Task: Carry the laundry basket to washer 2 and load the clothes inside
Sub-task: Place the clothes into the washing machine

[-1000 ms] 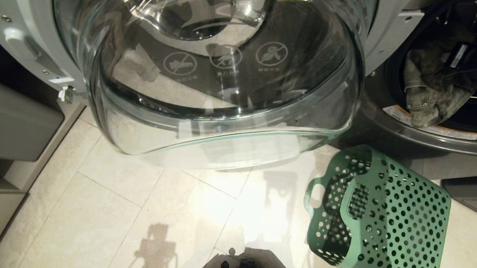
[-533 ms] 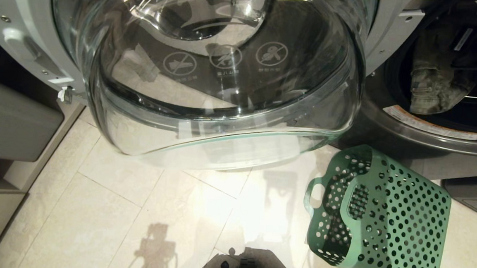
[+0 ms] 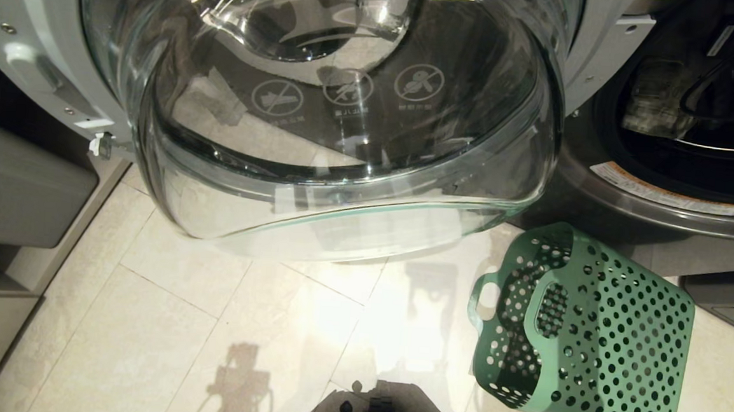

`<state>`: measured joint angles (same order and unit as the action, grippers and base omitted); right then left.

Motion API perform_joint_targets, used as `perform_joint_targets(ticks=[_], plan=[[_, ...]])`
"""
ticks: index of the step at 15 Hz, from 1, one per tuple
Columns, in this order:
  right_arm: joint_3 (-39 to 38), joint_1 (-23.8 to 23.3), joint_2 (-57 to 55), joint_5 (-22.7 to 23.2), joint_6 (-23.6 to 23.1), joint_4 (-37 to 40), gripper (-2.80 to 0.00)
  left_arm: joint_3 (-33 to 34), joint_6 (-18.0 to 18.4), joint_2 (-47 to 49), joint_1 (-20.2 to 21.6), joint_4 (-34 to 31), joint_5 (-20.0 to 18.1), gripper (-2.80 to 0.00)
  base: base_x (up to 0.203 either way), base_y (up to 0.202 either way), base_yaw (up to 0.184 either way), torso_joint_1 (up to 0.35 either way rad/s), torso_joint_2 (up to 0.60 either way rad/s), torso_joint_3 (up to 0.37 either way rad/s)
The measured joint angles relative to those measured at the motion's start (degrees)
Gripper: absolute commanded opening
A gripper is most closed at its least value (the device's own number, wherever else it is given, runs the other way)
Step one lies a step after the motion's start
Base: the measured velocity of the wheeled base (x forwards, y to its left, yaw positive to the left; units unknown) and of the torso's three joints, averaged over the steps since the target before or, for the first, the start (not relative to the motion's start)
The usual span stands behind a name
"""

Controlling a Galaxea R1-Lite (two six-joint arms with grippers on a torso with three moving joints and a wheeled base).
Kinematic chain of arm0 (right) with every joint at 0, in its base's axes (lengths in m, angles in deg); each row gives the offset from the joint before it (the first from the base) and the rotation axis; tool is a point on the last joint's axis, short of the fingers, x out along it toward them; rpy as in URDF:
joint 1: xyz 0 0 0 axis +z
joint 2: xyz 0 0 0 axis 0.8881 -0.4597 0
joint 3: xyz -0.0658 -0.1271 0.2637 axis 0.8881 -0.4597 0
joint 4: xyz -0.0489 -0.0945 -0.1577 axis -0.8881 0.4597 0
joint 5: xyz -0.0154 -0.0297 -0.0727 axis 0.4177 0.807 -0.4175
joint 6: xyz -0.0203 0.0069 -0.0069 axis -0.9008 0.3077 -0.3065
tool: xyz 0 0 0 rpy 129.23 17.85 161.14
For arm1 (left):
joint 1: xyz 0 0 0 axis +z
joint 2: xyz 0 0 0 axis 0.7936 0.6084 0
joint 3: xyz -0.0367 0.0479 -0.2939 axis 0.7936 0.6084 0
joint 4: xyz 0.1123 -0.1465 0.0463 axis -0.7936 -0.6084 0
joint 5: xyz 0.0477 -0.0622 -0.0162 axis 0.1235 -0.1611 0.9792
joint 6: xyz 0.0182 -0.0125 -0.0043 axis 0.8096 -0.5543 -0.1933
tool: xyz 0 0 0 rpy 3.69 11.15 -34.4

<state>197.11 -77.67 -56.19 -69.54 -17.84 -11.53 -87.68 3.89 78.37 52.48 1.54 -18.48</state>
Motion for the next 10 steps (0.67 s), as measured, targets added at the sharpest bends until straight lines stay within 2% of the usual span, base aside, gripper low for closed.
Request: perform_joint_targets(ticks=[6,10], plan=[[0.31,-2.24,-0.77,-0.46,-0.57,-8.18,-2.8,0.0,0.02,0.0,0.02,0.0,0.02,-2.8,0.0,0.0,0.0,0.0,0.0,0.0],[0.23,-2.26,-1.29,-0.64,-0.6,-9.14,-2.8,0.0,0.02,0.0,0.05,0.0,0.02,-2.8,0.0,0.0,0.0,0.0,0.0,0.0]])
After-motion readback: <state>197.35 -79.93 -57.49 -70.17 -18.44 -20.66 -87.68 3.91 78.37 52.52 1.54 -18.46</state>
